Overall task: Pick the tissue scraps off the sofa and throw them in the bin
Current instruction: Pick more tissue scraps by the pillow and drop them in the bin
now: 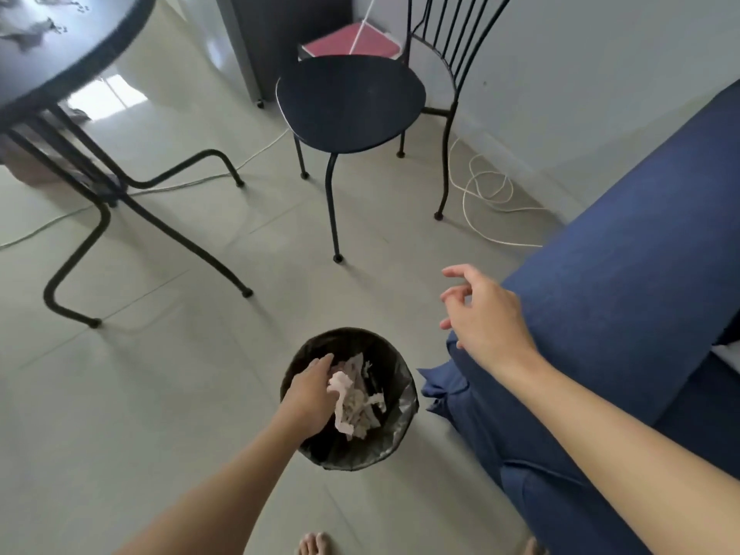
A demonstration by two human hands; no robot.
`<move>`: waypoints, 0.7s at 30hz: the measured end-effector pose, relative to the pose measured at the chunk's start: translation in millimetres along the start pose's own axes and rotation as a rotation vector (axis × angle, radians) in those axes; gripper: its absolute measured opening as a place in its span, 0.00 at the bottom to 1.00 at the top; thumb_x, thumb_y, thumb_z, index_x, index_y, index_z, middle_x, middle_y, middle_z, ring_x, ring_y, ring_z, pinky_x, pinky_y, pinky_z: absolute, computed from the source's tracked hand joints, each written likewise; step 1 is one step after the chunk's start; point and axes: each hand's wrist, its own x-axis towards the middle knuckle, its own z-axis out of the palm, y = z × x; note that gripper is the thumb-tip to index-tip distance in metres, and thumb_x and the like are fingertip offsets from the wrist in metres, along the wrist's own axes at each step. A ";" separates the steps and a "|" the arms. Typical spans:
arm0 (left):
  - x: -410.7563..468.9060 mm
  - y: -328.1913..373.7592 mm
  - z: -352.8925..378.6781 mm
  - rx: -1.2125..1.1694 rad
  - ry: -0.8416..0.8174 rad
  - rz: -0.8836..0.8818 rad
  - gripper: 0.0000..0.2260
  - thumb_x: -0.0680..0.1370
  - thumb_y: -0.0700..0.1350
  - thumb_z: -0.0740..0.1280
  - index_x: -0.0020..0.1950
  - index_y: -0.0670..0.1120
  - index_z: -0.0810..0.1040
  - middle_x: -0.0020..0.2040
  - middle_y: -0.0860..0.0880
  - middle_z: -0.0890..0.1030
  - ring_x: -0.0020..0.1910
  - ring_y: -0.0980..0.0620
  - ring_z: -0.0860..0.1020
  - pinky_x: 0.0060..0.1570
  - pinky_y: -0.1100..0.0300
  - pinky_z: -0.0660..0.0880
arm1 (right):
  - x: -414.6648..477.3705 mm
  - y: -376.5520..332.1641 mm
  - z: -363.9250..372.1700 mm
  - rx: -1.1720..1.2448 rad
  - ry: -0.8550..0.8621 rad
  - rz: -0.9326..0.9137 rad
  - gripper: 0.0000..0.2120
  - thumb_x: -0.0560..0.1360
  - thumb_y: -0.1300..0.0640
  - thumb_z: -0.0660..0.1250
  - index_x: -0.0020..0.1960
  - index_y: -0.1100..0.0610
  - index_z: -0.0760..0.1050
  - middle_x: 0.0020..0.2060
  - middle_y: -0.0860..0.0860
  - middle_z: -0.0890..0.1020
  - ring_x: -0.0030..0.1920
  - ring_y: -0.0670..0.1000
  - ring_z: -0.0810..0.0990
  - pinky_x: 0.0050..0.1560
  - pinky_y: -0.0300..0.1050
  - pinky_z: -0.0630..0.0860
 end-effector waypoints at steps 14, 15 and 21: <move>-11.7 92.0 -69.7 -0.008 0.139 0.156 0.27 0.83 0.55 0.56 0.80 0.47 0.58 0.77 0.45 0.65 0.76 0.44 0.63 0.72 0.52 0.59 | -2.2 6.1 -51.1 0.026 0.121 0.020 0.17 0.81 0.59 0.57 0.67 0.49 0.74 0.44 0.54 0.85 0.42 0.52 0.82 0.42 0.56 0.82; -14.6 110.0 -73.7 -0.022 0.141 0.171 0.27 0.83 0.56 0.55 0.80 0.47 0.58 0.77 0.44 0.65 0.75 0.44 0.63 0.72 0.52 0.59 | -3.3 8.4 -63.7 0.017 0.136 0.022 0.16 0.81 0.57 0.58 0.68 0.50 0.74 0.46 0.53 0.84 0.45 0.52 0.81 0.44 0.53 0.81; -38.0 244.4 -67.2 -0.027 0.134 0.334 0.30 0.80 0.62 0.56 0.79 0.50 0.61 0.73 0.42 0.71 0.73 0.43 0.66 0.70 0.50 0.62 | -17.5 61.7 -157.9 0.075 0.268 0.130 0.17 0.81 0.46 0.59 0.68 0.48 0.74 0.55 0.46 0.81 0.57 0.50 0.78 0.56 0.53 0.79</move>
